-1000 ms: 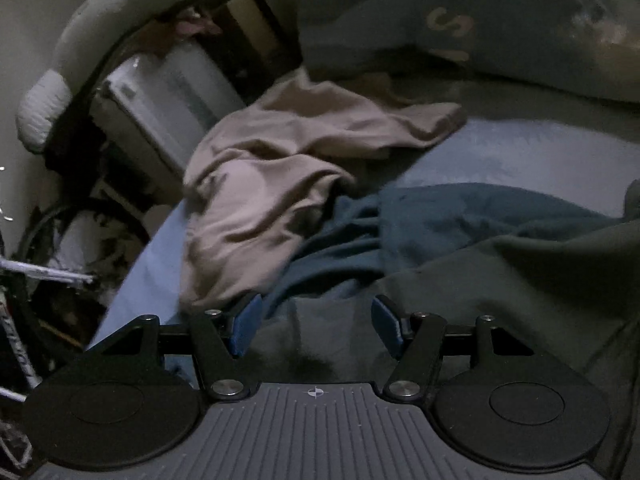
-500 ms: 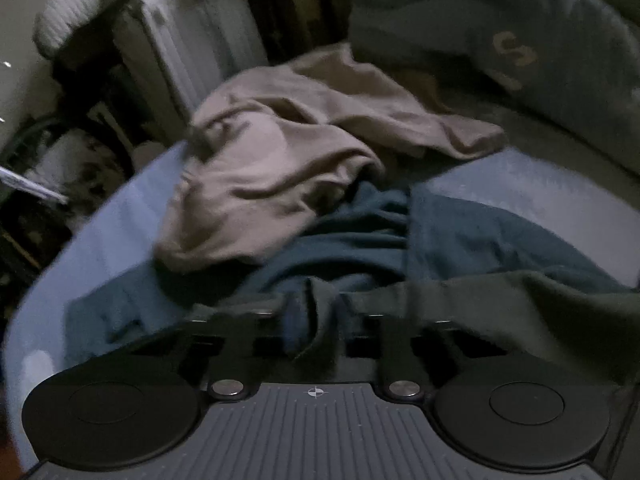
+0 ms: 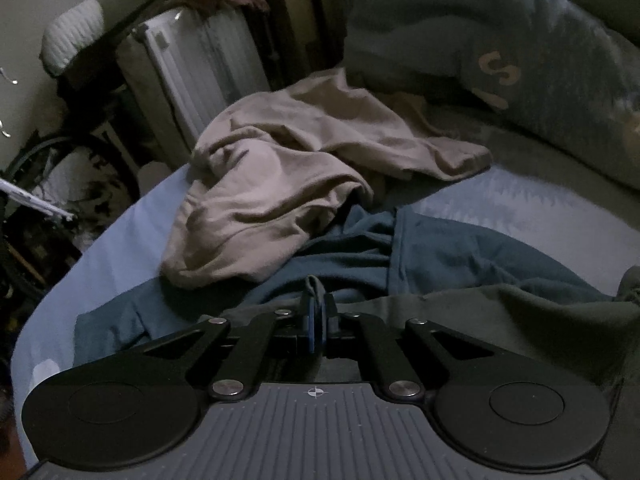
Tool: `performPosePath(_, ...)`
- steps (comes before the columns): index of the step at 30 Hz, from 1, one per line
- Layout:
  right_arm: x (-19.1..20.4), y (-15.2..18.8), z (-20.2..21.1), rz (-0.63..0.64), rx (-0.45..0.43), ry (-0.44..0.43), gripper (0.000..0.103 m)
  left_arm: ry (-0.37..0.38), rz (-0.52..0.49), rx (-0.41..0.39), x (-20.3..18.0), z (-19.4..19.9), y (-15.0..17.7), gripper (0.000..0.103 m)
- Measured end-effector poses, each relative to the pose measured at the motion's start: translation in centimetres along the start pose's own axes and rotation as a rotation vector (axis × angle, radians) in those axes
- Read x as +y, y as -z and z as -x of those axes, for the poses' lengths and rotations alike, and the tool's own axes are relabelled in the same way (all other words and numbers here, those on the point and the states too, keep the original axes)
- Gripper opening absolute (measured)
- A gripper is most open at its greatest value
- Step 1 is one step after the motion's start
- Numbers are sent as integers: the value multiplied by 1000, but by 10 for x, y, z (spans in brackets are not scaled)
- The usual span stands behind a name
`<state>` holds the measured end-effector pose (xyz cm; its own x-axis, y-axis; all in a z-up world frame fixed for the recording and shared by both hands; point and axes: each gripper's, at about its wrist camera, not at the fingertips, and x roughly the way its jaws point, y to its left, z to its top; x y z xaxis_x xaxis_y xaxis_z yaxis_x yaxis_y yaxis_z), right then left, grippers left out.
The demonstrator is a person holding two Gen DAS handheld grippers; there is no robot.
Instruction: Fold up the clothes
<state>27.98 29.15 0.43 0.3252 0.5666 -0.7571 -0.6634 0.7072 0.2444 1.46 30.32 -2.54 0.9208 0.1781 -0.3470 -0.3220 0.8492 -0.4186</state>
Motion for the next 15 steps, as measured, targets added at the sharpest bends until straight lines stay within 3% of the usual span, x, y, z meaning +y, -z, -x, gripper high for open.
performPosePath(6, -14, 0, 17, -18, -31, -11, 4, 29, -33, -17, -19, -1, -4, 7)
performPosePath(15, -86, -1, 101, -82, -136, -9, 4, 204, -69, -7, -97, -5, -12, 7)
